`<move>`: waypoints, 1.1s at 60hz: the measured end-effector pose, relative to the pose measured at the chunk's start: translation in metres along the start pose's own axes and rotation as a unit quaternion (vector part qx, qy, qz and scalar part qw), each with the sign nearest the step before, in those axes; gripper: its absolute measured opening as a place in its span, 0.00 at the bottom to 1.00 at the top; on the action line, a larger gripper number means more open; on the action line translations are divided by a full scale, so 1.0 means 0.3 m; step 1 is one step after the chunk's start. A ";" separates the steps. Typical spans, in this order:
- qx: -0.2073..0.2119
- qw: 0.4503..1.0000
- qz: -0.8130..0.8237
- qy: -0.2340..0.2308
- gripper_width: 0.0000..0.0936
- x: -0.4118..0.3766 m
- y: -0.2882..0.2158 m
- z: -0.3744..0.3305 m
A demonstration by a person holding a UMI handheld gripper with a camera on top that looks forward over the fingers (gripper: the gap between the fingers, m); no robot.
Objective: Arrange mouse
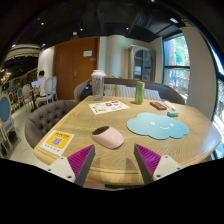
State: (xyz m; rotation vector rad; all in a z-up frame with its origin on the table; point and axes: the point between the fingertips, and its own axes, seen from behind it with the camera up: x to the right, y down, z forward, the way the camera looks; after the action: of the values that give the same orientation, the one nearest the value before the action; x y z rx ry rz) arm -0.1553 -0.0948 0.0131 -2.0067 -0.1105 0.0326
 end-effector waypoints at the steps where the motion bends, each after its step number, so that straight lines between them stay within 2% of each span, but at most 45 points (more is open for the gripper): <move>1: -0.003 1.000 0.000 -0.001 0.88 0.005 0.004 0.010; 9: -0.031 0.999 -0.006 -0.006 0.88 0.026 0.037 0.100; 11: -0.025 1.000 -0.005 -0.017 0.87 0.014 0.017 0.131; 19: -0.053 0.998 -0.008 -0.046 0.87 -0.011 -0.014 0.218; 29: -0.068 0.996 -0.006 -0.057 0.86 -0.025 -0.054 0.323; 35: -0.074 0.996 0.001 -0.050 0.76 -0.020 -0.073 0.363; 39: -0.076 0.996 0.005 -0.041 0.60 -0.021 -0.074 0.370; 44: -0.072 0.997 0.009 -0.026 0.58 -0.019 -0.070 0.367; 51: -0.070 0.997 0.020 -0.030 0.48 -0.030 -0.077 0.362; 54: -0.065 0.997 0.018 -0.031 0.47 -0.033 -0.085 0.353; 57: -0.041 0.999 0.010 -0.035 0.45 -0.037 -0.136 0.336; 63: 0.017 0.999 -0.003 -0.034 0.45 0.019 -0.327 0.257; 66: 0.047 0.999 -0.003 -0.017 0.45 0.116 -0.434 0.227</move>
State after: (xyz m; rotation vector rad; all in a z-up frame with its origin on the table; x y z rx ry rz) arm -0.1339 0.0246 0.1029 -1.9116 -0.1356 0.0672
